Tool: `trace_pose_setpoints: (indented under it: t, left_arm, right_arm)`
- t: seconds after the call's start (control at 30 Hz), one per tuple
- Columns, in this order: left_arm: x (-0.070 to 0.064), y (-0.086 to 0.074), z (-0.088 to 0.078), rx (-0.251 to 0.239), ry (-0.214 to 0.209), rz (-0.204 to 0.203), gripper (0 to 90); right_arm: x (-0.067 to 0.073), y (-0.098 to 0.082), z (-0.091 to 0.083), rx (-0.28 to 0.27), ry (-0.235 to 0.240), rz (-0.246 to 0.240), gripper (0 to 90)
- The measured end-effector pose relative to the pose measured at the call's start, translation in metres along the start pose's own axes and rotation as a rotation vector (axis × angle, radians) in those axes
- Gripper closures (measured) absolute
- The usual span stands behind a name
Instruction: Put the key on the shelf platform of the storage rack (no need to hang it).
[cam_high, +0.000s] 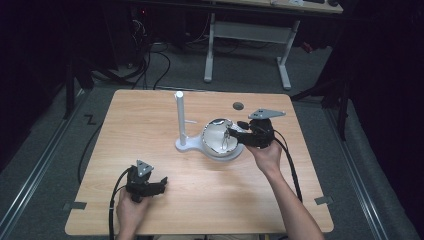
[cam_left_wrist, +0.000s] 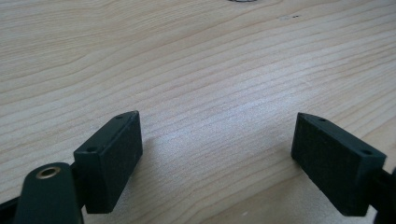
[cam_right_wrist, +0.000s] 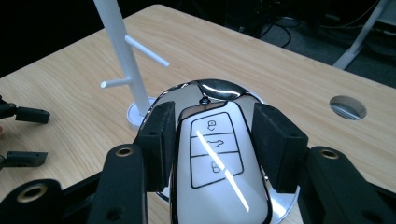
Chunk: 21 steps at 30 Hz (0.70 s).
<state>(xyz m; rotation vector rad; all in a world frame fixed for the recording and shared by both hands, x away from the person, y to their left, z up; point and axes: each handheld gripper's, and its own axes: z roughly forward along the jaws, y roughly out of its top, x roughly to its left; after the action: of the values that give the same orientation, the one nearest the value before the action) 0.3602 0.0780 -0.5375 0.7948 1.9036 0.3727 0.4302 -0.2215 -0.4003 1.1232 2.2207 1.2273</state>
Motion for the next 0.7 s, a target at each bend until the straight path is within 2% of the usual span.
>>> trace_pose_setpoints:
  t: [0.17,0.3,0.7]
  left_arm:
    - [0.000,0.000,0.000,0.000,0.000,-0.001,16.7]
    - [0.000,0.000,0.000,0.000,0.001,-0.001,16.7]
    - [0.000,0.000,0.000,0.000,0.001,-0.002,16.7]
  right_arm:
    - [-0.001,-0.003,0.012,0.019,0.013,0.014,51.5]
    - [0.001,-0.004,0.021,0.034,0.015,0.002,51.5]
    - [0.004,-0.007,0.042,0.066,0.029,0.009,51.4]
